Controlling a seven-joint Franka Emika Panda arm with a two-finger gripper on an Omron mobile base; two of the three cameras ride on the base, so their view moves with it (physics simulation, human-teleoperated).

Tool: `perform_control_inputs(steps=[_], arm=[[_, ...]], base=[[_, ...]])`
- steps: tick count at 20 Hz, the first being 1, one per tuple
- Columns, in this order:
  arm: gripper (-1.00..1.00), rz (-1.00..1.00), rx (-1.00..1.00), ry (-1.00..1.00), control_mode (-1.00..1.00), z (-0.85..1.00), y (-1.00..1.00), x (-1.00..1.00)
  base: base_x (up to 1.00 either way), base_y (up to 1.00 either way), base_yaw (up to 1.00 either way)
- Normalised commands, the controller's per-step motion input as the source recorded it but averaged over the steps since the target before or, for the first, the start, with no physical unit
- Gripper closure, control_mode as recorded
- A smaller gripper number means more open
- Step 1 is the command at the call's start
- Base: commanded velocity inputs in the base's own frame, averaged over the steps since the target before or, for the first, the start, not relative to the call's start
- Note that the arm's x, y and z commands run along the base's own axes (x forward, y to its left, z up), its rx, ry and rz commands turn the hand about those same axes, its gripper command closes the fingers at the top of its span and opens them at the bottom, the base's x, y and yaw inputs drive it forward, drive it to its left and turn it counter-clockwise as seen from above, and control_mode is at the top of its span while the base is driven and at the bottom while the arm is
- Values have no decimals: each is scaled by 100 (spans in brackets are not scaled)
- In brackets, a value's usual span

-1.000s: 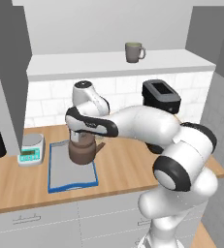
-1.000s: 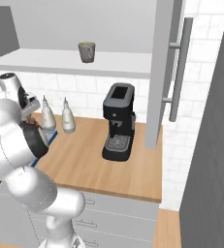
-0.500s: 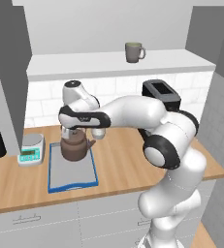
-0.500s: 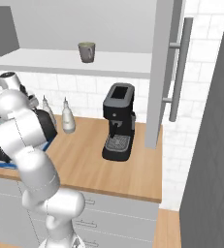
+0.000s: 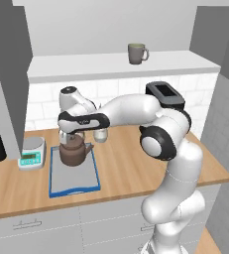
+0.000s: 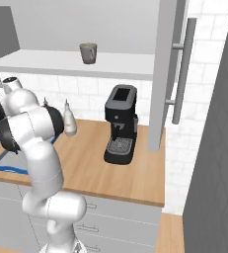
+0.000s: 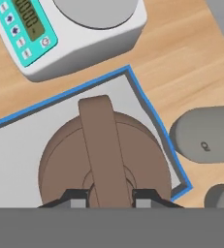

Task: Pick the kettle from the counter and place it on the tray. Then pick the mug from the cabinet and place it on the tray. Then close the cabinet doors.

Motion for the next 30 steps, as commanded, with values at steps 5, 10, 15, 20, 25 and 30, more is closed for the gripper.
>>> perform_control_inputs(steps=[5, 10, 15, 20, 25, 30], arm=[[100, 0, 0, 0, -100, -33, 0, 16], [100, 0, 0, 0, -100, -26, 0, 9], [-100, 0, 0, 0, -100, -28, 0, 0], [-100, 0, 0, 0, -100, -7, 0, 0], [-100, 0, 0, 0, -100, 0, -3, -3], [-100, 0, 2, -5, -100, 33, -14, -32]], base=[[0, 0, 0], [0, 0, 0], [0, 0, 0], [0, 0, 0], [0, 0, 0], [0, 0, 0]])
